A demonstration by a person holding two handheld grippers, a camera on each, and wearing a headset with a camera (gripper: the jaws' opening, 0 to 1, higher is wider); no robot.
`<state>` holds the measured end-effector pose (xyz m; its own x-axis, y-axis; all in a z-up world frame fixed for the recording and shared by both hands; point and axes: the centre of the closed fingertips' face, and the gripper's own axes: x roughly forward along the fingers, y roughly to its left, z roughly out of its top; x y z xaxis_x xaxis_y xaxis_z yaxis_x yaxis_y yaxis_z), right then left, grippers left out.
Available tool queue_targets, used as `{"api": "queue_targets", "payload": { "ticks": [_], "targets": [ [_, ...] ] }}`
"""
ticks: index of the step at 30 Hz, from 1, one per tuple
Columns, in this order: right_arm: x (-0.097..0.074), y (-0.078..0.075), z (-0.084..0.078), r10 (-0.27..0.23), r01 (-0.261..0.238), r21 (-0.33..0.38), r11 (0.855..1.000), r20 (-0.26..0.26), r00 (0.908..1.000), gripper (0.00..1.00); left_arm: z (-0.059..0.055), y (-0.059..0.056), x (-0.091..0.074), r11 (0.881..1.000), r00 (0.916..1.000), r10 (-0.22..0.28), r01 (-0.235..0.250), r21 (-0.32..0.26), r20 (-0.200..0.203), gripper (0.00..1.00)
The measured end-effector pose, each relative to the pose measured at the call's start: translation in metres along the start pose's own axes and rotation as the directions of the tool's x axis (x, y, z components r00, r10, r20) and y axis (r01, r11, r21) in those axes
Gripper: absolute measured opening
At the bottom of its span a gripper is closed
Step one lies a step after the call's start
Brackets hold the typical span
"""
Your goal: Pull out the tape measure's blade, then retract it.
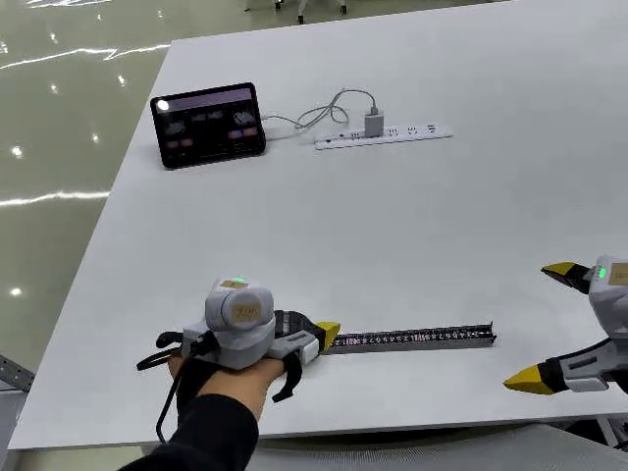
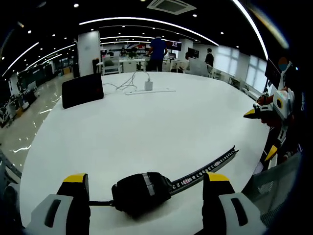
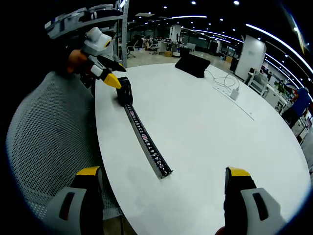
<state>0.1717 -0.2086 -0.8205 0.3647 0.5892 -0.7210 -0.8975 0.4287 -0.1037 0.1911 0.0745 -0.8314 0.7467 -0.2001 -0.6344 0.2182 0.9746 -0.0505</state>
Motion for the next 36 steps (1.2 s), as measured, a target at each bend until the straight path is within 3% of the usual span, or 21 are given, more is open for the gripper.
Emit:
{"api": "queue_targets", "payload": {
  "ticks": [2,4,6,7,9,12,16,19,23,24,26,27,28,32,36],
  "targets": [
    [0.004,-0.001,0.000,0.018,-0.018,-0.016,1.000,-0.013,0.9997,1.00,-0.004,-0.002,0.002,1.000,0.9999,-0.011,0.011,-0.025,-0.007,0.92],
    [0.010,-0.003,-0.003,0.032,-0.033,-0.035,0.999,-0.039,0.9987,1.00,-0.009,-0.009,0.008,0.998,0.9983,-0.056,0.056,-0.036,-0.014,0.92],
    [0.014,-0.002,-0.004,0.051,-0.053,-0.042,0.998,-0.053,0.9973,1.00,-0.018,-0.008,0.013,0.999,0.9964,-0.051,0.052,0.010,-0.068,0.92],
    [0.018,-0.002,-0.005,0.064,-0.068,-0.047,0.997,-0.066,0.9958,1.00,-0.014,-0.008,0.015,0.999,0.9981,-0.042,0.043,0.030,-0.046,0.91],
    [0.023,-0.003,-0.005,0.081,-0.087,-0.074,0.993,-0.084,0.9932,0.99,-0.015,-0.009,0.016,0.999,0.9975,-0.048,0.049,0.011,-0.052,0.90],
    [0.030,0.002,-0.003,0.141,-0.153,-0.120,0.981,-0.105,0.9844,0.93,-0.015,-0.008,0.014,0.999,0.9976,-0.047,0.048,0.011,-0.051,0.90],
    [0.038,-0.003,-0.008,0.166,-0.200,-0.203,0.958,-0.176,0.9704,0.90,-0.018,-0.009,0.015,0.998,0.9965,-0.055,0.055,0.005,-0.064,0.90],
    [0.045,-0.004,-0.018,0.198,-0.255,-0.205,0.945,-0.264,0.9441,0.87,-0.023,-0.013,0.017,0.998,0.9939,-0.068,0.069,0.010,-0.087,0.90],
    [0.053,-0.004,-0.021,0.234,-0.307,-0.212,0.928,-0.310,0.9214,0.86,-0.021,-0.012,0.016,0.998,0.9945,-0.066,0.067,0.006,-0.081,0.90],
    [0.054,0.000,-0.026,0.266,-0.348,-0.205,0.915,-0.343,0.9010,0.84,-0.022,-0.011,0.016,0.998,0.9942,-0.067,0.068,0.003,-0.083,0.90],
    [0.057,0.002,-0.029,0.275,-0.373,-0.226,0.900,-0.368,0.8879,0.79,-0.025,-0.012,0.017,0.997,0.9931,-0.071,0.071,-0.002,-0.093,0.90],
    [0.059,0.003,-0.033,0.279,-0.389,-0.234,0.891,-0.395,0.8755,0.77,-0.025,-0.013,0.017,0.997,0.9928,-0.073,0.073,-0.006,-0.095,0.90],
    [0.061,0.004,-0.032,0.284,-0.399,-0.251,0.882,-0.391,0.8752,0.74,-0.025,-0.013,0.017,0.997,0.9929,-0.073,0.073,-0.007,-0.094,0.90],
    [0.065,0.003,-0.040,0.304,-0.438,-0.254,0.862,-0.434,0.8481,0.63,-0.023,-0.013,0.017,0.997,0.9933,-0.073,0.074,-0.001,-0.089,0.90],
    [0.065,0.002,-0.042,0.315,-0.454,-0.249,0.856,-0.445,0.8382,0.53,-0.023,-0.012,0.017,0.998,0.9939,-0.069,0.069,-0.001,-0.086,0.90]
  ]
}}
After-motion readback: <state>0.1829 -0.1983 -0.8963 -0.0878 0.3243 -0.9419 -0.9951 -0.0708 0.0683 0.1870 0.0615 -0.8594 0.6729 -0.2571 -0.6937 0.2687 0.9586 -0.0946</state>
